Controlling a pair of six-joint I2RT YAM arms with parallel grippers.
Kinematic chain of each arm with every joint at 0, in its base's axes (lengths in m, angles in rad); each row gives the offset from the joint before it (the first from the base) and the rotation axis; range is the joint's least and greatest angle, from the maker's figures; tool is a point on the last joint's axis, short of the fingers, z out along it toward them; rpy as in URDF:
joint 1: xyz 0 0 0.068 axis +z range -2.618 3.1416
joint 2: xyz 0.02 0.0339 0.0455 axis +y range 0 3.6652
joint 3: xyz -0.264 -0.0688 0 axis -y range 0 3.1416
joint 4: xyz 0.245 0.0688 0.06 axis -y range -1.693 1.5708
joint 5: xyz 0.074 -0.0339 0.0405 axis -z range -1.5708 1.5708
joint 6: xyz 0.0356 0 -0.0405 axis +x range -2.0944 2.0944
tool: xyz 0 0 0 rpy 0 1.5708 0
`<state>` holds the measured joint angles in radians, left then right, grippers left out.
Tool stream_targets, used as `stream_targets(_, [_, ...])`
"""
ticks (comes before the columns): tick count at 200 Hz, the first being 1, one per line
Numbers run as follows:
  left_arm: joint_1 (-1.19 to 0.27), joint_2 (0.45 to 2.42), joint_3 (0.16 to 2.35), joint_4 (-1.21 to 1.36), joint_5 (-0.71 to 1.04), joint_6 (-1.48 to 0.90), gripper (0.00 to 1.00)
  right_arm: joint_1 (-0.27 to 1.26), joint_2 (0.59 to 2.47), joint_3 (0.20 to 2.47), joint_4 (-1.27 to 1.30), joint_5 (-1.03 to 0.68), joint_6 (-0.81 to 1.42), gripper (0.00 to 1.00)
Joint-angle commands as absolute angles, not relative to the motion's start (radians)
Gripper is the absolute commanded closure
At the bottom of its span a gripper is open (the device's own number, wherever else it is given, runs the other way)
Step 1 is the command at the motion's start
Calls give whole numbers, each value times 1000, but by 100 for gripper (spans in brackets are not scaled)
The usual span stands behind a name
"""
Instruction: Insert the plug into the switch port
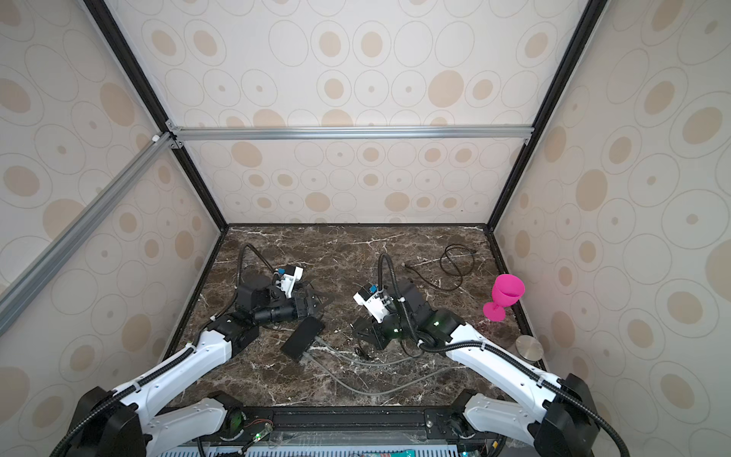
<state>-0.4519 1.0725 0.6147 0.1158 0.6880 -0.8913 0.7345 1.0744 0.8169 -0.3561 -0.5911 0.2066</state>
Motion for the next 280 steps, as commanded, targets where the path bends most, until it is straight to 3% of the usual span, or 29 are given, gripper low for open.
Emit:
stream_targets(1, [-452,1045,583,155,697,-878,2,731,1032,785,-402,-679,208,100])
stream_targets(27, [-453,1071,579,185,743,-906,2,729,1021,768,-388,-696,219,100])
stream_targets(42, [-459,1078,570,206,759,-924,10,730,1035,774,-387,-694,219,100])
stream_targets(73, [-516,1080,504,414,781,-1056,52,729,1110,862,-498,-552,189,100])
stream_targets(102, [-588,1140,504,468,767,-1114,67,730,1160,896,-467,-526,202,100])
stream_targets(233, [-653,1231,541,509,739,-1140,64,732,1278,957,-439,-528,218,100])
stream_targets(280, [-667,1247,560,520,746,-1143,77,734,1288,964,-441,-505,221,100])
